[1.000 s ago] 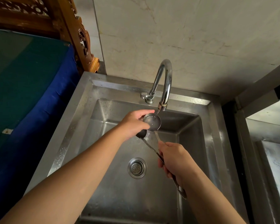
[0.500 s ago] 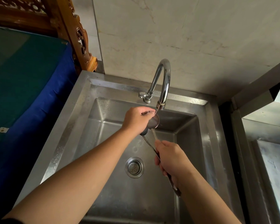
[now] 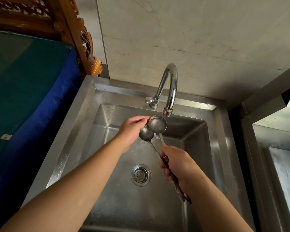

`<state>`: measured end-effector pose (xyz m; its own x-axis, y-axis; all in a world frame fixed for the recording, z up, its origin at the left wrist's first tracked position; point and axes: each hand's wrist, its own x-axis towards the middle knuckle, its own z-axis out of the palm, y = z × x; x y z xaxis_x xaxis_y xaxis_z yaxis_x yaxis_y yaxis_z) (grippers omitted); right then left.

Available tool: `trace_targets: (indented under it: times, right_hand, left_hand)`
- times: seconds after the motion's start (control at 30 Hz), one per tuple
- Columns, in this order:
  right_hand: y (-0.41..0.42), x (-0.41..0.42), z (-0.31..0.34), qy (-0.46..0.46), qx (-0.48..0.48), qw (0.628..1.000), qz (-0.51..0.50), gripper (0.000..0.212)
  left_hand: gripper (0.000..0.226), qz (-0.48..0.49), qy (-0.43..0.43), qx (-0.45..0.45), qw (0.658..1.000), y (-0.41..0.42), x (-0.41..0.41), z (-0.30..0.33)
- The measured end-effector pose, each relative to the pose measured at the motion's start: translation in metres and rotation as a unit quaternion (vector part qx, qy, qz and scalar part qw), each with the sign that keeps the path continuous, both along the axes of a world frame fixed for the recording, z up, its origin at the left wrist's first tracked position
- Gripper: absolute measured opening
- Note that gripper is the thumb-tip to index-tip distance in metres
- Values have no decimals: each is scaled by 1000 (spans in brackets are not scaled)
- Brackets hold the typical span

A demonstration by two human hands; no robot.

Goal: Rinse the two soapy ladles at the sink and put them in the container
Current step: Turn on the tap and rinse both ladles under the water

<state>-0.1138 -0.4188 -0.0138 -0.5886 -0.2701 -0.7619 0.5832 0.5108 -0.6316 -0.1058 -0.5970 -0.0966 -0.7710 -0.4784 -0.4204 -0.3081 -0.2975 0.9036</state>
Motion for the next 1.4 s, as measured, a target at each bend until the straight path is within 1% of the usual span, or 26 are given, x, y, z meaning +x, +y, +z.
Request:
trace_targets:
  times: [0.13, 0.3, 0.43, 0.57, 0.7, 0.77, 0.83, 1.03, 1.17, 1.27, 1.33, 1.4]
  right_hand:
    - [4, 0, -7, 7, -18, 1000, 3, 25]
    - [8, 2, -16, 20, -29, 999, 8, 25]
    - [6, 7, -19, 25, -19, 999, 3, 27]
    - [5, 8, -20, 27, -14, 1000, -6, 25]
    - [3, 8, -17, 36, -20, 999, 4, 27]
    - [3, 9, -17, 42, -22, 999, 8, 29]
    - [3, 10, -17, 51, -18, 999, 9, 30]
    - [5, 13, -21, 108, 14, 994, 27, 33]
    - [4, 16, -25, 149, 20, 988, 41, 32]
    - [5, 15, -24, 155, 20, 987, 50, 31]
    - [7, 14, -22, 157, 15, 986, 56, 31]
    - [9, 12, -22, 169, 13, 983, 68, 31]
  left_hand:
    - [20, 24, -6, 39, 999, -1, 6, -5]
    - [12, 28, -18, 54, 998, -1, 13, -6]
    - [14, 37, -17, 49, 998, -2, 14, -9]
    - [16, 44, -11, 57, 997, -2, 12, -12]
    - [12, 66, -23, 64, 996, 2, 10, -17]
    - [8, 86, -25, 97, 991, 6, 8, -19]
    - [9, 98, -24, 132, 986, 10, 6, -21]
    - [12, 88, -44, 154, 983, 17, 3, -24]
    - [7, 131, -36, 231, 963, 24, -1, -30]
    - [4, 172, -29, 290, 941, 29, -4, -35]
    - [9, 188, -14, 320, 929, 32, -7, -36]
    - [18, 203, 17, 355, 912, 36, -10, -36]
